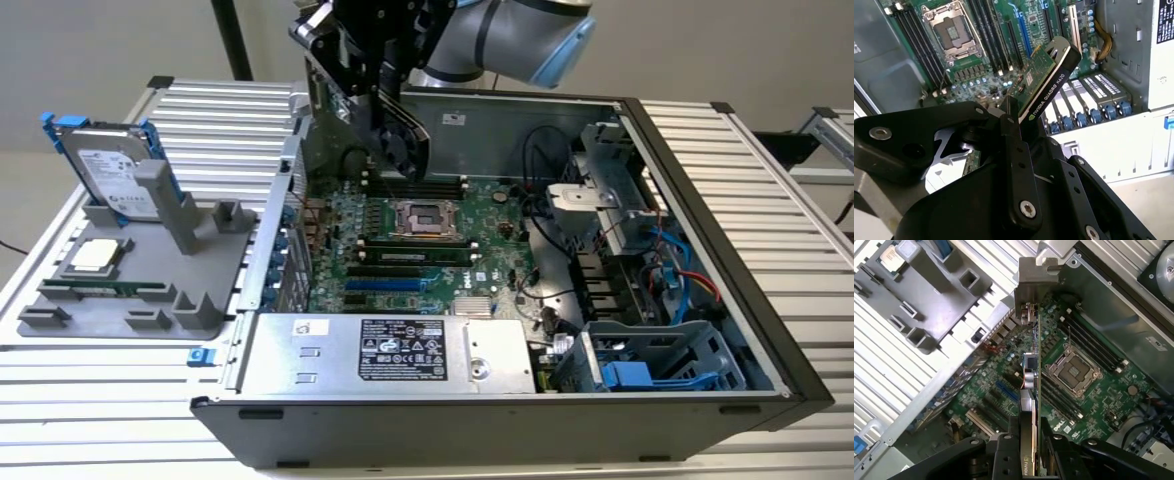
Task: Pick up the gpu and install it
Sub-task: 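Insert the gpu into the slot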
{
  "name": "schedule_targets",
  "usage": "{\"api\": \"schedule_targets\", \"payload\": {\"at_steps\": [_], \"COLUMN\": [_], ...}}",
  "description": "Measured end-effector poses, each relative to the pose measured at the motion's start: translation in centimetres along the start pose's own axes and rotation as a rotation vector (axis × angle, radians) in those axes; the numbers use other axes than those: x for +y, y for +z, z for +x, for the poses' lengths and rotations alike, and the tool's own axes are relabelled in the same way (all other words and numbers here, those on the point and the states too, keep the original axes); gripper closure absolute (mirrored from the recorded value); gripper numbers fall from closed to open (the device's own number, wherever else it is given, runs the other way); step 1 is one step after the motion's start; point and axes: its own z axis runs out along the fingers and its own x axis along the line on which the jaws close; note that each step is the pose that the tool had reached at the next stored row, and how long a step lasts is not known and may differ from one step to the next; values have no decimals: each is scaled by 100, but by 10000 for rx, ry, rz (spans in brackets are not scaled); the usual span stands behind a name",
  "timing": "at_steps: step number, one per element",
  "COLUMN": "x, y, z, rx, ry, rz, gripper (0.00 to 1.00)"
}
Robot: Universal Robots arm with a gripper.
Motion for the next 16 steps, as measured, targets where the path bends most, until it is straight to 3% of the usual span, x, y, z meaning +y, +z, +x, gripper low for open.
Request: {"api": "schedule_targets", "payload": {"at_steps": [16], "x": [-113], "y": [-4], "z": [-130], "rx": [61], "ry": [-1227], "rz": [-20], "gripper": [100]}}
